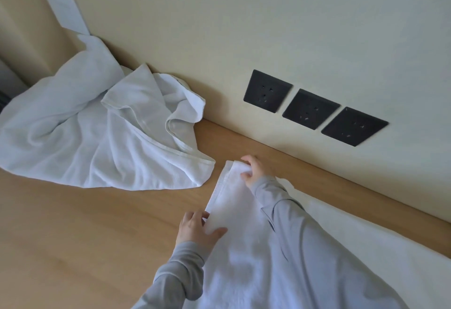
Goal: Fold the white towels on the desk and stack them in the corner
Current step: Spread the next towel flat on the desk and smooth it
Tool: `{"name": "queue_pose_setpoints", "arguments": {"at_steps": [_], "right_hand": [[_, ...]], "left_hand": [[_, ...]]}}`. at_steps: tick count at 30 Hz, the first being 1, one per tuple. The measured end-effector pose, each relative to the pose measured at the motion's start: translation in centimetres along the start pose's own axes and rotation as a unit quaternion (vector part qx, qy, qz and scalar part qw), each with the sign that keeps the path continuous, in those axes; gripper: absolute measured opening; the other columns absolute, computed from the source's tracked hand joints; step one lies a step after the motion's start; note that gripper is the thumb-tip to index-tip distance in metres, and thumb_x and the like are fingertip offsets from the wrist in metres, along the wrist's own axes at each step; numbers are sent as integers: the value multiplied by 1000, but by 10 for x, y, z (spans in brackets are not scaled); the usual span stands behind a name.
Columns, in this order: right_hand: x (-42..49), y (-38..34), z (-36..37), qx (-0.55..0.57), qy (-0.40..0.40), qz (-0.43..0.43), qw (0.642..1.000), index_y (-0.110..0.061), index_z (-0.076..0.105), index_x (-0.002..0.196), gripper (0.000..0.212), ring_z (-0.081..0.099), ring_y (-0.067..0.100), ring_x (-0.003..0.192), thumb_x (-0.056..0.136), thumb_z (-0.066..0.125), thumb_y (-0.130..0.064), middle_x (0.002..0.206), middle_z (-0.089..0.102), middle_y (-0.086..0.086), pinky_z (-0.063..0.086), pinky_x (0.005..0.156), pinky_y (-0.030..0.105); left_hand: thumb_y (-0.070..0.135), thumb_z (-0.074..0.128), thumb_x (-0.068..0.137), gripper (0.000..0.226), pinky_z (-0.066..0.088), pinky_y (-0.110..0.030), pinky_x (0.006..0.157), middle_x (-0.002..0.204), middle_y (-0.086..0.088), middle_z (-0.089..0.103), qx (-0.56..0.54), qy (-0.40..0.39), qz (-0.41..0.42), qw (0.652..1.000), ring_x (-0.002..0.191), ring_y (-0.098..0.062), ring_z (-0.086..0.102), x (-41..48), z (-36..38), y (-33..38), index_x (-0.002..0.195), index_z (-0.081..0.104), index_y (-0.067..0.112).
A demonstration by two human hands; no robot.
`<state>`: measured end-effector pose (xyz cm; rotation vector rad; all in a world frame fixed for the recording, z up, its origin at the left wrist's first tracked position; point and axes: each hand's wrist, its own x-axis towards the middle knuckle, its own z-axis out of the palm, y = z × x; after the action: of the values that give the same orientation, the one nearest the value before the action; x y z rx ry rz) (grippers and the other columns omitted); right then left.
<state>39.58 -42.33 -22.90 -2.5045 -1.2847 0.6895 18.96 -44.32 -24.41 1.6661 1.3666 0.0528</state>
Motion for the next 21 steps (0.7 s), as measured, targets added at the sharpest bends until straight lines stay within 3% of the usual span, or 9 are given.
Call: {"name": "queue_pose_setpoints", "arguments": {"at_steps": [4,7,10,13,16,19,21], "right_hand": [[3,0,2,80,6,-18,997,-15,60,90,16,57,24,93,80,56,-3,95,61,3,47,84,32],[-4,0,-3,155,38,-31,987,-26,49,68,32,53,18,75,75,51,5,72,56,-3,42,66,23],[-11,4,-15,219,49,-18,974,-24,47,62,34,51,20,68,71,49,10,70,59,14,40,62,28],[-12,5,-27,247,19,-8,969,-22,49,62,34,46,17,65,71,48,11,63,53,3,37,61,28],[-9,-4,-32,222,-15,-15,975,-24,52,63,33,46,11,62,73,51,8,62,53,-6,37,57,22],[-2,-9,-31,184,-49,3,982,-24,54,60,33,47,10,61,71,52,6,60,52,-8,37,58,22],[3,-11,-30,173,-63,22,983,-23,53,56,31,46,11,59,71,51,5,56,49,-7,35,57,22]], "left_hand": [[26,76,71,36,37,-15,66,96,5,46,-16,11,38,999,79,-10,46,5,-3,2,90,45,23],[21,75,71,41,35,-9,58,83,8,48,-16,-13,81,997,70,-4,44,3,-1,0,74,34,30],[32,76,71,35,38,-8,57,77,9,53,-80,-41,78,993,68,-5,48,4,0,2,74,42,27],[46,62,83,24,43,-14,65,85,7,59,-167,-56,16,984,75,-7,55,17,-4,12,93,54,25],[43,48,92,34,42,-24,77,93,5,61,-138,-75,-35,987,87,-15,57,42,-5,20,115,58,20],[42,46,93,36,40,-29,95,104,-3,62,-220,-81,-80,969,106,-23,56,65,-7,37,111,61,15],[36,52,91,26,39,-27,94,103,-1,59,-262,-91,-89,957,106,-22,56,76,-8,49,108,61,17]]}}
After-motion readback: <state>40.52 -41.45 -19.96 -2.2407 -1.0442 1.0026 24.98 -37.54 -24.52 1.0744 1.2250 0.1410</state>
